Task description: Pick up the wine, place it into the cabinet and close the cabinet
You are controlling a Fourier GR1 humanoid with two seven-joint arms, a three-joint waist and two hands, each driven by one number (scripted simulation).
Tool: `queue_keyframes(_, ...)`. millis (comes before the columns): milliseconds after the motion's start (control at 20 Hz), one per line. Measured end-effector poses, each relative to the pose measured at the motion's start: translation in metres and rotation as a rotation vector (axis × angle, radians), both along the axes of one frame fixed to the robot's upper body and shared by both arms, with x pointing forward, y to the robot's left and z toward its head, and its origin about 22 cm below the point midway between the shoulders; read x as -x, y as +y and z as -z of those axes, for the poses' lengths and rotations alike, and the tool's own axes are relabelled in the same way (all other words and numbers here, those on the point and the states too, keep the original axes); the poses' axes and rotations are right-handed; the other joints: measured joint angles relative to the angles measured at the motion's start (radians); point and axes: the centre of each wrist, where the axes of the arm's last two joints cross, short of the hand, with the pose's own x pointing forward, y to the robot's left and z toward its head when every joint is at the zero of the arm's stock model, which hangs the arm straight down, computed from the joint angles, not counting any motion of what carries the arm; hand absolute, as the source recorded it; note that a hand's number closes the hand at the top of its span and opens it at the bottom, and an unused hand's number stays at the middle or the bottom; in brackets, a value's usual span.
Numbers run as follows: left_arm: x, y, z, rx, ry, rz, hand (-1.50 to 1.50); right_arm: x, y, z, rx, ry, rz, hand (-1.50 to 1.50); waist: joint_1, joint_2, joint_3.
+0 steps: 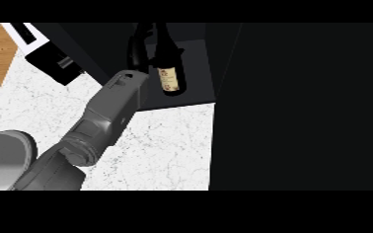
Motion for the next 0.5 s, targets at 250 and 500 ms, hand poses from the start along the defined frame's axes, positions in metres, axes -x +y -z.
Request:
queue_keyframes(250, 0.0001, 0.0006, 0.0002, 0.004, 0.024, -0.011, -1.50, 0.0012, 0.0016, 0.0008, -0.002, 0.004, 0.000, -1.50, -0.001, 0.000, 0.000)
queue_keyframes(500, -0.0001, 0.0013, -0.0001, 0.010, 0.003, -0.013, -1.50, 0.0013, 0.0031, 0.0002, 0.005, -0.001, -0.011, -1.50, -0.002, -0.001, 0.000)
